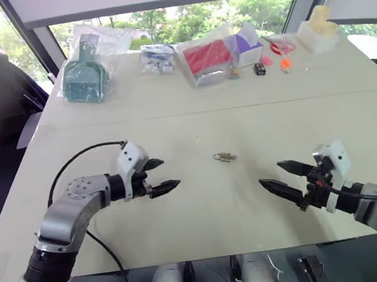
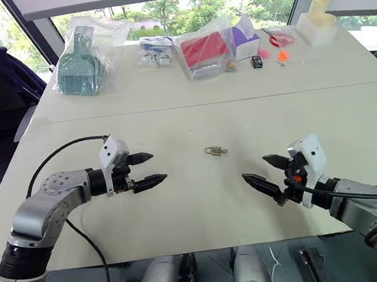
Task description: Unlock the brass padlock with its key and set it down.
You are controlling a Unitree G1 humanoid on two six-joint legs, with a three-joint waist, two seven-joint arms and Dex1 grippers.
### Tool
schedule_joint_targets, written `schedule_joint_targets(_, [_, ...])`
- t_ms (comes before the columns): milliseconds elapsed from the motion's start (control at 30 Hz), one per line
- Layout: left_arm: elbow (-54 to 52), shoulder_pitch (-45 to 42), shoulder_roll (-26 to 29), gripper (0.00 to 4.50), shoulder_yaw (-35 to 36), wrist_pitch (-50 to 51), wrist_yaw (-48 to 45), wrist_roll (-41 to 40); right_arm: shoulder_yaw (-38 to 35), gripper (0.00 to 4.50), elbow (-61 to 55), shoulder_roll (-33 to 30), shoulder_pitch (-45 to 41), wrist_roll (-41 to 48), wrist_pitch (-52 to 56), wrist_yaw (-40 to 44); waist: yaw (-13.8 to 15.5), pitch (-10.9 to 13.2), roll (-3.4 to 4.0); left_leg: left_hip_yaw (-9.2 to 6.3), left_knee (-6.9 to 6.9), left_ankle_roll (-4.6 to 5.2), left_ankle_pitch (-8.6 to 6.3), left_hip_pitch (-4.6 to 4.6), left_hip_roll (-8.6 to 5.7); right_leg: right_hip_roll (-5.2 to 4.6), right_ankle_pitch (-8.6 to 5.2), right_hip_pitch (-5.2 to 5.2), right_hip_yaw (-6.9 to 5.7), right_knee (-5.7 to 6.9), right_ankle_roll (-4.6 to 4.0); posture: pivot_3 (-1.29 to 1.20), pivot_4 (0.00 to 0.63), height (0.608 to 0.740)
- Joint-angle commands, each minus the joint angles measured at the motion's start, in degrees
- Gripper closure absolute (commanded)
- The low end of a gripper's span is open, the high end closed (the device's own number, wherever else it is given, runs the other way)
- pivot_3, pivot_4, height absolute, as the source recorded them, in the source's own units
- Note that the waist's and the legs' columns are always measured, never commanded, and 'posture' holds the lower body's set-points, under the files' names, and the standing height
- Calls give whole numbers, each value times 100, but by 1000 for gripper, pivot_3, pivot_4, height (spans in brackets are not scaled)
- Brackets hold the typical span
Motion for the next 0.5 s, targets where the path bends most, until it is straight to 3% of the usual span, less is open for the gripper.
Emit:
schedule_joint_targets(33, [-222,25,66,173,122,22,-18,-104,-25,51,-133,15,-101,26,-105,6,-4,0,0,0,0,-9,-5,0,0,0,0,0,0,0,0,0,150,735])
schedule_joint_targets(500, [-193,26,83,173,85,-26,-16,-39,70,51,-162,116,-92,1,-150,-93,-7,0,0,0,0,-11,-6,0,0,1,0,-1,0,0,0,0,150,735])
